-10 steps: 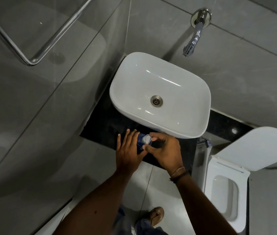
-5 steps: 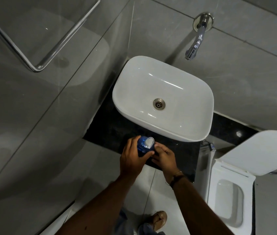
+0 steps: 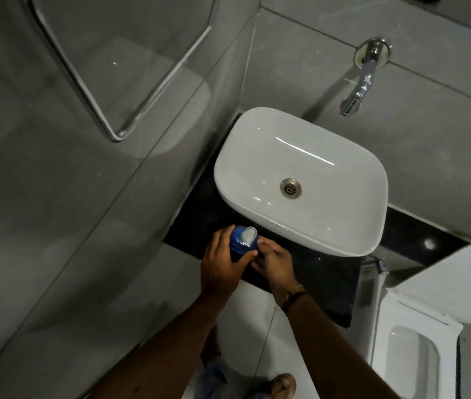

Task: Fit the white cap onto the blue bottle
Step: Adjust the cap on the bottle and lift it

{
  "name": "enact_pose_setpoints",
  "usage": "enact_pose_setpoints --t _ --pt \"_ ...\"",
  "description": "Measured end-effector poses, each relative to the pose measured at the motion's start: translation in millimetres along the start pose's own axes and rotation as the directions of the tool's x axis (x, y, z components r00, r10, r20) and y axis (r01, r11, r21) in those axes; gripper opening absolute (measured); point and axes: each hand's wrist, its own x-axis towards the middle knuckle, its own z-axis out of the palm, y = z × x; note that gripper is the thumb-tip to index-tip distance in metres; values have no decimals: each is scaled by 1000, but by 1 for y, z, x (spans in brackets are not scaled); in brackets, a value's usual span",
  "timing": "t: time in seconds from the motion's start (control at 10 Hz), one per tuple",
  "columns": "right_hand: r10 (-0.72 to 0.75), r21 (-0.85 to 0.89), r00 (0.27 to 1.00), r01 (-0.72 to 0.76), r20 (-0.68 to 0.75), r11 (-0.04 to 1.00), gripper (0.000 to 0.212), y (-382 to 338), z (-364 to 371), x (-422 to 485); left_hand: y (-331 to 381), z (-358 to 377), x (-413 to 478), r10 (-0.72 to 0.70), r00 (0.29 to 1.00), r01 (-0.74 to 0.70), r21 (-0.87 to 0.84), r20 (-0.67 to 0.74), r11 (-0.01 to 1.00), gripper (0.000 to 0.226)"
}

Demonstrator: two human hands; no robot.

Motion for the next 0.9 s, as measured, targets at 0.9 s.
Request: enact_pose_setpoints --t 0.9 --pt "-3 -123 1000 7 30 992 38 5 107 26 -42 -76 40 -134 986 150 172 -101 974 112"
